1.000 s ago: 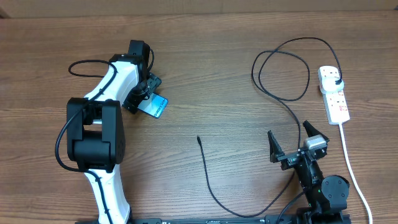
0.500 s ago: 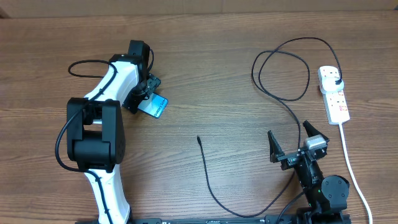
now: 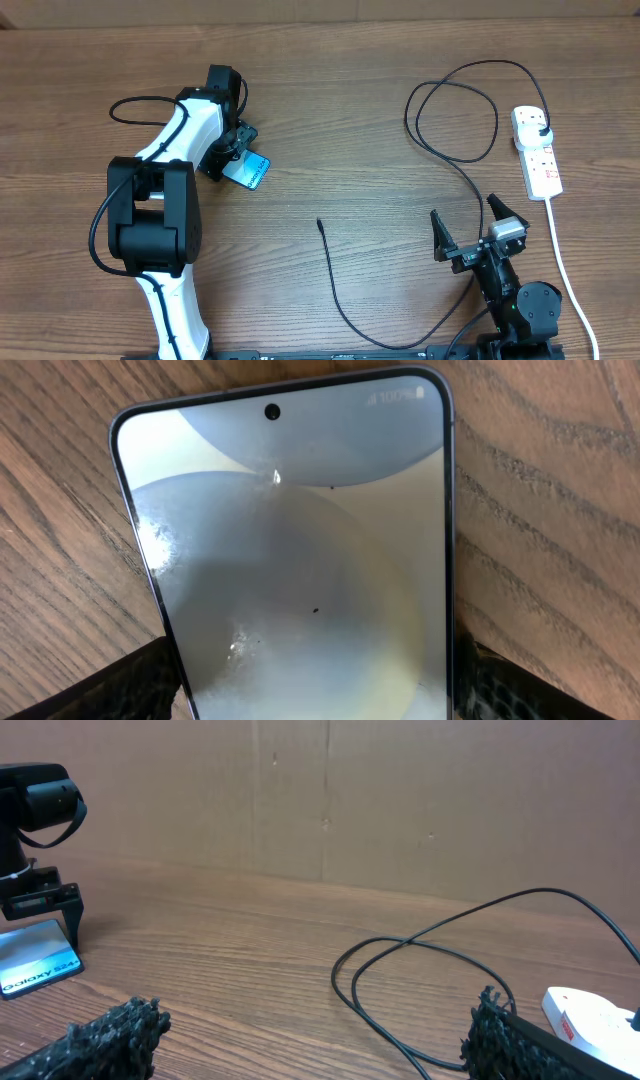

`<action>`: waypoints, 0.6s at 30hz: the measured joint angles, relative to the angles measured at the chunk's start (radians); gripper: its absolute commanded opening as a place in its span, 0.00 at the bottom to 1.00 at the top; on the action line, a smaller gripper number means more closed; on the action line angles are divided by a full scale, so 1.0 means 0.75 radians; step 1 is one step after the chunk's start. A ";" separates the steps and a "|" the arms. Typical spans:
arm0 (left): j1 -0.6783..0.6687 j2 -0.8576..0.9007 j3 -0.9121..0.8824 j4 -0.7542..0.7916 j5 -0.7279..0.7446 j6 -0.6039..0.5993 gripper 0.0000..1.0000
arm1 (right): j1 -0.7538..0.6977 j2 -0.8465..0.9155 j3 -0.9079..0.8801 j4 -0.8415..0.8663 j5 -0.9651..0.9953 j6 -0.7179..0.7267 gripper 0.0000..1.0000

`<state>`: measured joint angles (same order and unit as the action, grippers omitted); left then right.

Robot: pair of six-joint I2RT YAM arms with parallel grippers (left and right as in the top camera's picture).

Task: Plug charger to phone and switch on socket
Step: 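Close the left gripper on the phone's bottom edge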

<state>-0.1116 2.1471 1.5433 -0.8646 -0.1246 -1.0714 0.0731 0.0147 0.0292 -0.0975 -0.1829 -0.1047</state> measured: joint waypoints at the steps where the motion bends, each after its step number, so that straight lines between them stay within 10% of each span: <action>1: 0.000 0.000 0.000 0.000 0.000 0.000 0.89 | 0.000 0.000 0.000 0.000 -0.001 0.000 1.00; 18: 0.000 0.000 0.000 0.000 -0.001 0.000 0.86 | 0.000 0.000 0.000 0.000 -0.001 -0.001 1.00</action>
<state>-0.1116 2.1471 1.5433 -0.8646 -0.1249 -1.0714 0.0731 0.0147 0.0292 -0.0975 -0.1833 -0.1051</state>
